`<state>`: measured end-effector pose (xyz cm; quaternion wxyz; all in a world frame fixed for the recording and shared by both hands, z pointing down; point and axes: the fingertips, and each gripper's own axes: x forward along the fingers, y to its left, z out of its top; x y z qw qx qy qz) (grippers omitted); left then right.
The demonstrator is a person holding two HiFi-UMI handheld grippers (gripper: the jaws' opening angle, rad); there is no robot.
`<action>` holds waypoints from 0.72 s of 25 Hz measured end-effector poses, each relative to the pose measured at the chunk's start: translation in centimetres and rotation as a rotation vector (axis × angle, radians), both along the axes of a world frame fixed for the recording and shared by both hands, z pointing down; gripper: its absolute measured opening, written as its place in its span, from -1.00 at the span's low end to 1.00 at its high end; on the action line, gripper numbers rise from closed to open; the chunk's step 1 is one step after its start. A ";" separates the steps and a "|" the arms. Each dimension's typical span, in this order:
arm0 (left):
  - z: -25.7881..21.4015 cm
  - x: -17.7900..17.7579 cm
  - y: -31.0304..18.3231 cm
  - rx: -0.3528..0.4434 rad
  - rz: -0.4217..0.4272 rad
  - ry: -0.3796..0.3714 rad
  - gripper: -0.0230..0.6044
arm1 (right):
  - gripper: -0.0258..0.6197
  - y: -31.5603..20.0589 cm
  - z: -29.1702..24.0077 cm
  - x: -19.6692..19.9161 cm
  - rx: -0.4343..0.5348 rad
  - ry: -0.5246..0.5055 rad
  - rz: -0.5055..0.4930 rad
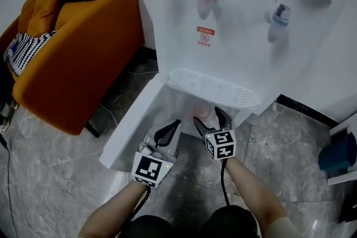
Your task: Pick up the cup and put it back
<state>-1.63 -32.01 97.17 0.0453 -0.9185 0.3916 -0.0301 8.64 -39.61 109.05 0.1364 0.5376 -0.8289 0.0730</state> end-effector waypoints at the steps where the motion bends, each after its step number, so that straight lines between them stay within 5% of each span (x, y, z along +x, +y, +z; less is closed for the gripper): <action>1: 0.5 -0.1 -0.1 -0.002 0.000 -0.010 -0.92 | 0.25 -0.4 0.8 0.1 -0.012 -0.004 0.009; 5: 1.5 -0.6 -0.7 -0.020 -0.007 -0.013 -0.92 | 0.26 -2.1 3.4 0.7 -0.075 -0.058 0.073; 18: 3.7 -1.7 -0.5 -0.036 -0.014 -0.047 -0.92 | 0.22 -3.5 5.9 -0.3 -0.132 0.003 0.070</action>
